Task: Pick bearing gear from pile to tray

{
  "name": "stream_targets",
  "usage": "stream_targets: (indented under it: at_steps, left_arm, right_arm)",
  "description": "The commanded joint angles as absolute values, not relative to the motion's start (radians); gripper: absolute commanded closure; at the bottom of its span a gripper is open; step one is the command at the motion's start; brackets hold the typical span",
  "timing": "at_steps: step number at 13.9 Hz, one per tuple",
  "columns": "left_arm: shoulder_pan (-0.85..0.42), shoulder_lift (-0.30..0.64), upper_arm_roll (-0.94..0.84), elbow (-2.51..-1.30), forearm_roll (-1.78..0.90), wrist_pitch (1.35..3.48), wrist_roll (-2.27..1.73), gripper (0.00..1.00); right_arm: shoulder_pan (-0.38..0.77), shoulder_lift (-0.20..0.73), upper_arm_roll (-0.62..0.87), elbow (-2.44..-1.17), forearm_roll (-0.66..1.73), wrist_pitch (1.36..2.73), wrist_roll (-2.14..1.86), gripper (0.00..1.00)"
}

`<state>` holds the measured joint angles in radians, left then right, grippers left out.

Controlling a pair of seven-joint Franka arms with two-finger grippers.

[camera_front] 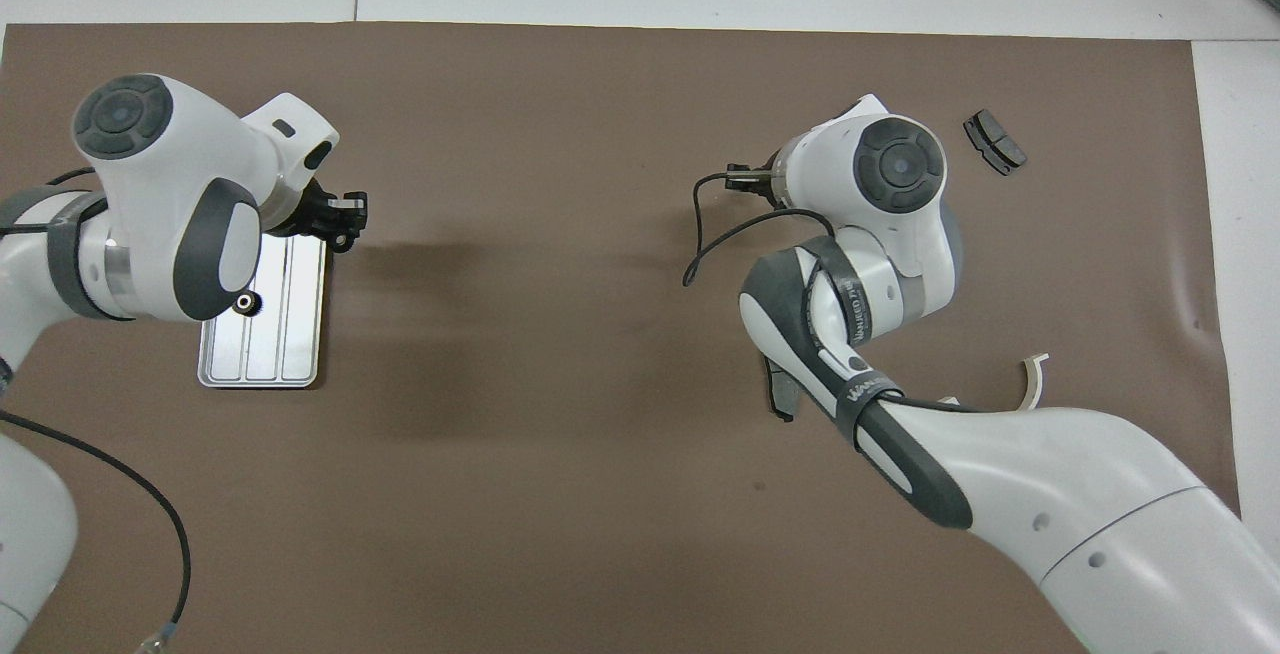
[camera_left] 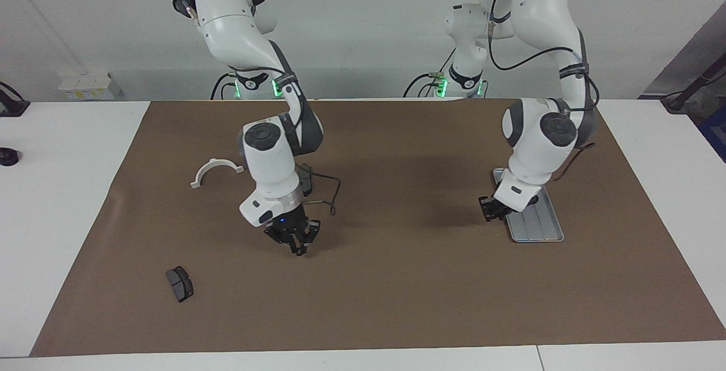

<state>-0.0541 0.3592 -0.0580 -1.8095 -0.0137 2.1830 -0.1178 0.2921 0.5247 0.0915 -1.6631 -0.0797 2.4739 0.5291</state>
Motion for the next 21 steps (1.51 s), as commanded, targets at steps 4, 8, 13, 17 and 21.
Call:
stream_targets:
  at_steps: [4, 8, 13, 17, 21]
  left_arm:
    - [0.046, 0.308, -0.066, -1.969, -0.023, 2.261, 0.047, 0.77]
    - [0.015, 0.311, -0.072, -1.941, -0.023, 2.281, 0.017, 0.0]
    - [-0.116, 0.328, -0.069, -1.85, -0.023, 2.273, -0.158, 0.0]
    - [-0.205, 0.331, -0.071, -1.838, -0.025, 2.304, -0.297, 0.0]
    - [-0.329, 0.344, -0.071, -1.848, -0.025, 2.375, -0.387, 0.09]
  right_arm:
    - [0.518, 0.515, 0.081, -1.638, -0.147, 2.422, 0.822, 1.0]
    - [0.63, 0.526, 0.084, -1.643, -0.21, 2.425, 0.929, 1.0]
    - [0.667, 0.546, 0.087, -1.667, -0.25, 2.436, 0.98, 0.64]
    - [0.655, 0.522, 0.089, -1.67, -0.244, 2.421, 1.015, 0.0]
    - [0.559, 0.355, 0.089, -1.803, -0.244, 2.415, 0.983, 0.0]
